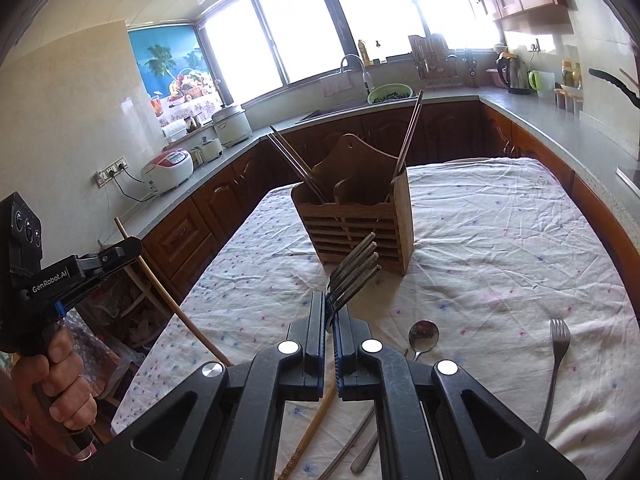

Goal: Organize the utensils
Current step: 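Lift the chopstick and fork and carry both over the wooden holder, then lower the chopstick and fork into the holder and open both tools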

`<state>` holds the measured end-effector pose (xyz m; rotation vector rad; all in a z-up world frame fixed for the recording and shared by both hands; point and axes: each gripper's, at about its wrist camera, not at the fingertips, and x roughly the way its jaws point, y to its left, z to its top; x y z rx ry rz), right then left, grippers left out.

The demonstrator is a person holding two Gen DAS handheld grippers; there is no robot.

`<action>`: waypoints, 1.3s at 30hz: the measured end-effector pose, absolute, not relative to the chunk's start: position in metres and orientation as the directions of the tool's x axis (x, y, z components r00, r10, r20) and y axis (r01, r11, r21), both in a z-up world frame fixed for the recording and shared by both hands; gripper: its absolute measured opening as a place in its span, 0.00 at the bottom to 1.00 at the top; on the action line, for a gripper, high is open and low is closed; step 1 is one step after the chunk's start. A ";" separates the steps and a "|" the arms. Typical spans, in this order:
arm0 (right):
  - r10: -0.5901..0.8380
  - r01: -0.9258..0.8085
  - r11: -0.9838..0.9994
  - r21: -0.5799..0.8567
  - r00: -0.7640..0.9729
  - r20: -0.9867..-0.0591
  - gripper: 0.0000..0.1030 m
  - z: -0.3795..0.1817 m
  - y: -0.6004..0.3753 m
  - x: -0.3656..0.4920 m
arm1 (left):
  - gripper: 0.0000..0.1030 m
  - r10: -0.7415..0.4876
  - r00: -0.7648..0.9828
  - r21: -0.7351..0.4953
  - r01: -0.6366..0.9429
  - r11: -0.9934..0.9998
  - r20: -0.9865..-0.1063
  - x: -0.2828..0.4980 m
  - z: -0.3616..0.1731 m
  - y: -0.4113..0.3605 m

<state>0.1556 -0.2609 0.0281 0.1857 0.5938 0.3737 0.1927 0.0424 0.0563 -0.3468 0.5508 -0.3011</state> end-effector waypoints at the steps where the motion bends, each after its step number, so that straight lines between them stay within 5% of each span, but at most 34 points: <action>1: 0.393 -0.289 0.917 0.275 0.769 -0.504 0.03 0.031 -0.261 0.156 | 0.05 -0.368 0.815 -0.398 0.187 0.898 -0.447 0.194 0.059 0.042; 28: 0.336 -0.272 0.937 0.219 0.873 -0.353 0.03 0.108 -0.271 0.253 | 0.05 -0.310 0.932 -0.396 0.217 0.892 -0.188 0.317 0.160 0.032; 39: 0.330 -0.274 0.943 0.191 0.844 -0.422 0.03 0.082 -0.258 0.303 | 0.05 -0.280 0.921 -0.405 0.155 0.901 -0.269 0.383 0.104 0.014</action>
